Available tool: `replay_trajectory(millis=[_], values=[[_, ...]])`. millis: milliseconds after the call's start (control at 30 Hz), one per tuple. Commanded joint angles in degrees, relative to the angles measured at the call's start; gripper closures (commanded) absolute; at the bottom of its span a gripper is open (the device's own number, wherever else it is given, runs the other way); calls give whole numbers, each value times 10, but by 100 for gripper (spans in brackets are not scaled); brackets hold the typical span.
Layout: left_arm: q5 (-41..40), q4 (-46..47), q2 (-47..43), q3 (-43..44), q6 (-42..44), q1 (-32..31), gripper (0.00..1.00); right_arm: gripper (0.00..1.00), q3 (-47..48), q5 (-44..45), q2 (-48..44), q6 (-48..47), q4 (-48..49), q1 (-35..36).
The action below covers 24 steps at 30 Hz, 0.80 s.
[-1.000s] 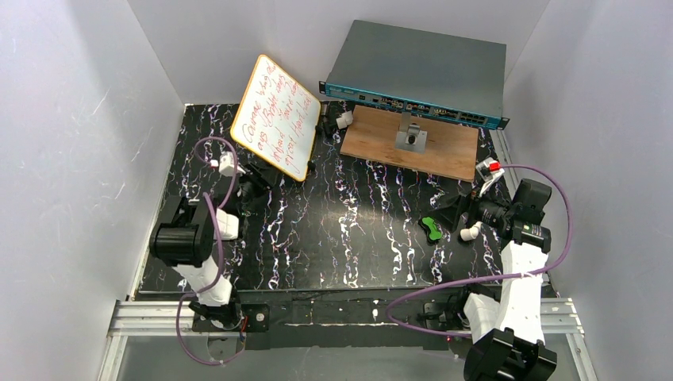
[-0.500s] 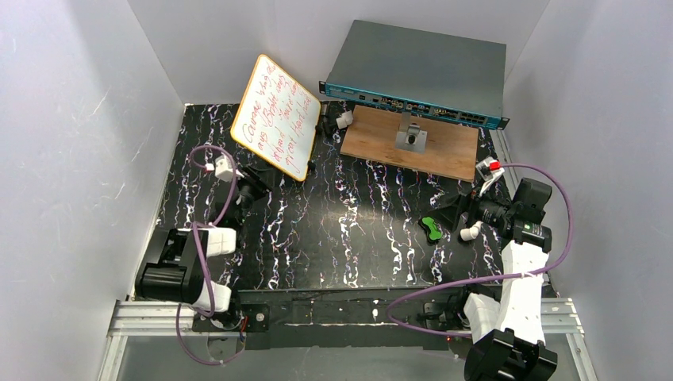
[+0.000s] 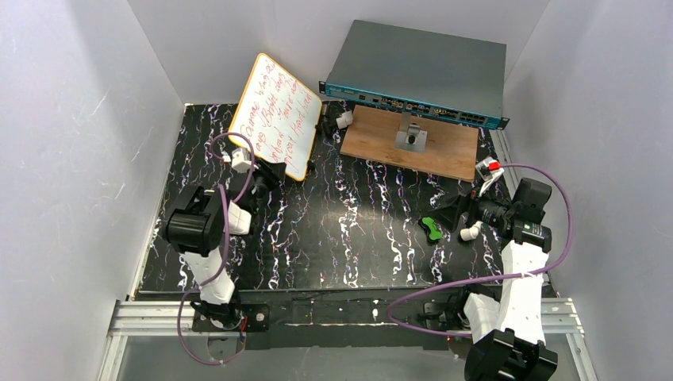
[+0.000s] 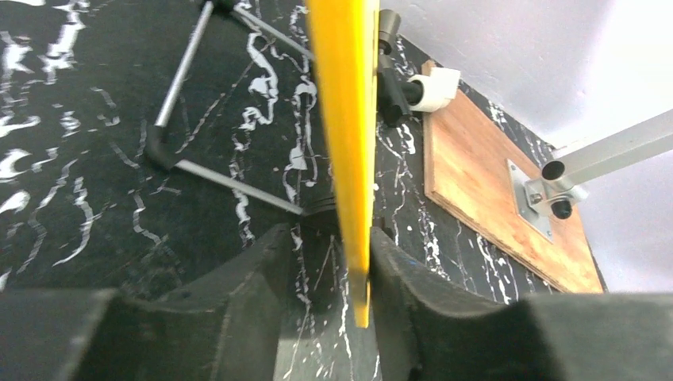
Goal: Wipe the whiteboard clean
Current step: Pick up the whiteboard from the whiteboard stand.
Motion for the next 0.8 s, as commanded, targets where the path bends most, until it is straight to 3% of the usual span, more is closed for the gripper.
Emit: replay_trajectory(millis=[0,67,267,367,567,700,767], values=[[-26,91,51,30,14,-3,66,2,27,-2,0,-12,-2,4],[-18,102,64,38,20,-4,72,2,27,-1,2,-13,-3,3],[-13,110,58,55,32,0,71,2,28,-1,7,-14,-2,5],[23,105,59,70,17,10,79,2,27,2,9,-15,-2,5],[33,113,60,79,6,22,78,1,27,4,10,-18,-4,5],[65,112,62,88,-6,33,100,2,27,5,12,-19,-3,6],[81,123,61,87,-11,41,100,1,28,6,12,-20,-5,5]])
